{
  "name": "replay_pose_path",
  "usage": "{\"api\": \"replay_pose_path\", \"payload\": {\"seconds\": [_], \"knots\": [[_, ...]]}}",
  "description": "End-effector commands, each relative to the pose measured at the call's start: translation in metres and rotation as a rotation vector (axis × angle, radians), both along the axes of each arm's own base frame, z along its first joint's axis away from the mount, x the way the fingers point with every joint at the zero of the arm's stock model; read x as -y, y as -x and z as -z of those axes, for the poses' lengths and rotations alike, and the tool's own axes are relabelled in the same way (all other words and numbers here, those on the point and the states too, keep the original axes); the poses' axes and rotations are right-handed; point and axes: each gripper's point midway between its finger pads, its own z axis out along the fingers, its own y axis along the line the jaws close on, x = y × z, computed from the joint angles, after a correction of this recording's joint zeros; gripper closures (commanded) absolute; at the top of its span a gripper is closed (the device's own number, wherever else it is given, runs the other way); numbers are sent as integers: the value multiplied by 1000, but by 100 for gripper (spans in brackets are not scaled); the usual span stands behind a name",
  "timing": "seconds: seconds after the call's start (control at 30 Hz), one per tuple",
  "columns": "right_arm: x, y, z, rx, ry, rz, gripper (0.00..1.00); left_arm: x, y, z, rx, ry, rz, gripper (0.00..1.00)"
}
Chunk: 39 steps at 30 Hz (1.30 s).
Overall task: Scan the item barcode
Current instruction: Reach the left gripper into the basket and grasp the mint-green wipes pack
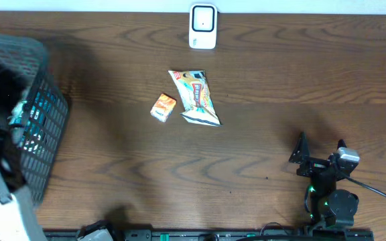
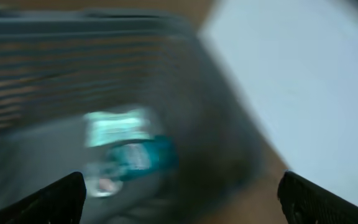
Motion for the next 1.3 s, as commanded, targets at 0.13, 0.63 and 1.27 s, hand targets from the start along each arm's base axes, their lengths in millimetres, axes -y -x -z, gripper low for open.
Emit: {"api": "replay_pose_path", "payload": {"seconds": [0.13,0.63,1.27], "knots": [[-1,0,0,1,-8,-6,1,-81,0,84,-170,224,-147,2],[-1,0,0,1,-8,-6,1,-150,-36,251,-483,397,-134,2],[-1,0,0,1,-8,-6,1,-166,-51,360,-594,483,-119,15]]}}
